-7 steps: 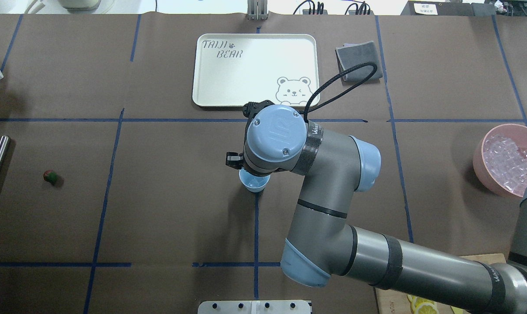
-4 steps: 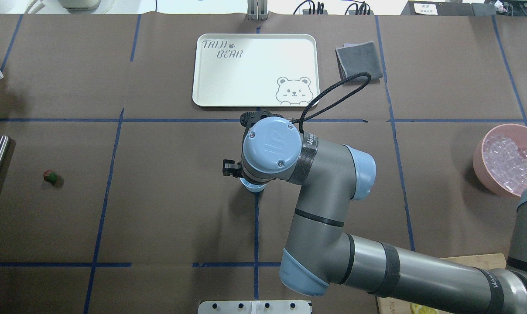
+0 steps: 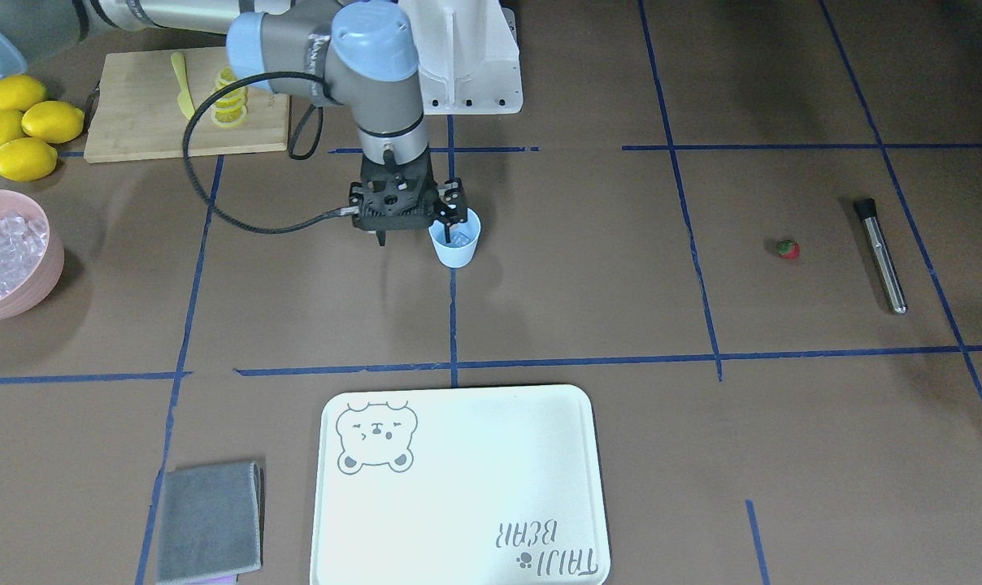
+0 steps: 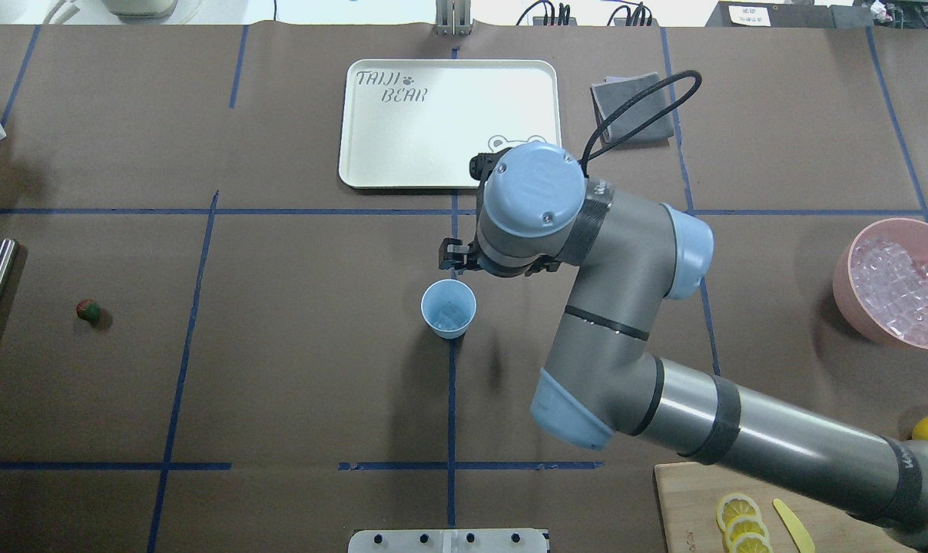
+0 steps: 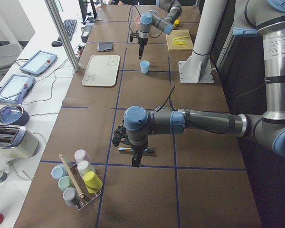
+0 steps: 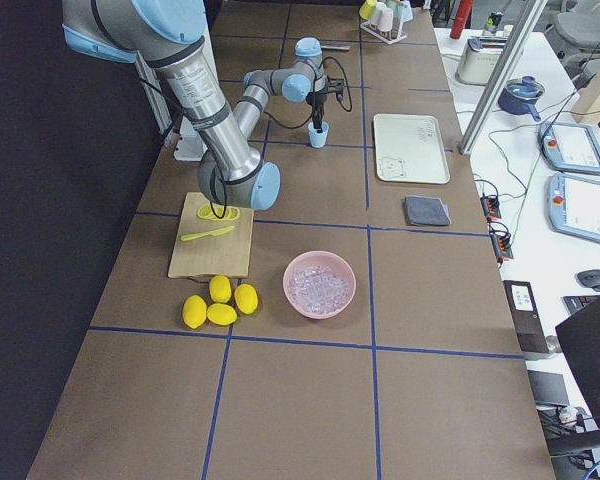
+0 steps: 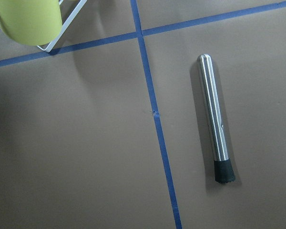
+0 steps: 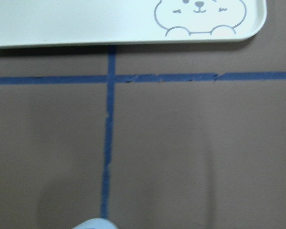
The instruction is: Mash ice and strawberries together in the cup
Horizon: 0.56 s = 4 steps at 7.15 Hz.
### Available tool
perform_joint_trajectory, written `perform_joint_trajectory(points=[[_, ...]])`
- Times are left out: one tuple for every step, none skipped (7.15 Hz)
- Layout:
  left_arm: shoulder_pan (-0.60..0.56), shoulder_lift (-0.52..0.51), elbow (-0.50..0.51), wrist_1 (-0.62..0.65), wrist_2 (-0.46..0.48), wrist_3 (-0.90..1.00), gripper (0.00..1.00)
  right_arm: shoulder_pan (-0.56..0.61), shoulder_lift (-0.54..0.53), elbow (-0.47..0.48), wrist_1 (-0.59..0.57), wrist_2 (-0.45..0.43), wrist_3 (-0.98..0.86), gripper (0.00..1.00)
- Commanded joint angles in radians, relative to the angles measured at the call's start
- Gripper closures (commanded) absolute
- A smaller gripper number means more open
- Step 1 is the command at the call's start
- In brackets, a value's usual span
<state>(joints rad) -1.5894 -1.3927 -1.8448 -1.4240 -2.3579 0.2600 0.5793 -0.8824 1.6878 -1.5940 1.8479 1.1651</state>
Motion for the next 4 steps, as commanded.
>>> perform_joint_trajectory(points=[[0.022,-0.011,0.001,-0.003,0.002,-0.007,0.0,0.227,-0.151,0.032,0.002,0.201,-0.323,0.01],[0.023,-0.023,0.003,-0.006,-0.001,-0.005,0.0,0.32,-0.264,0.077,0.005,0.262,-0.504,0.01],[0.025,-0.023,0.01,-0.006,-0.001,-0.005,0.0,0.408,-0.389,0.137,0.005,0.301,-0.656,0.01],[0.025,-0.023,0.01,-0.006,-0.001,-0.004,0.0,0.513,-0.499,0.168,0.006,0.351,-0.832,0.01]])
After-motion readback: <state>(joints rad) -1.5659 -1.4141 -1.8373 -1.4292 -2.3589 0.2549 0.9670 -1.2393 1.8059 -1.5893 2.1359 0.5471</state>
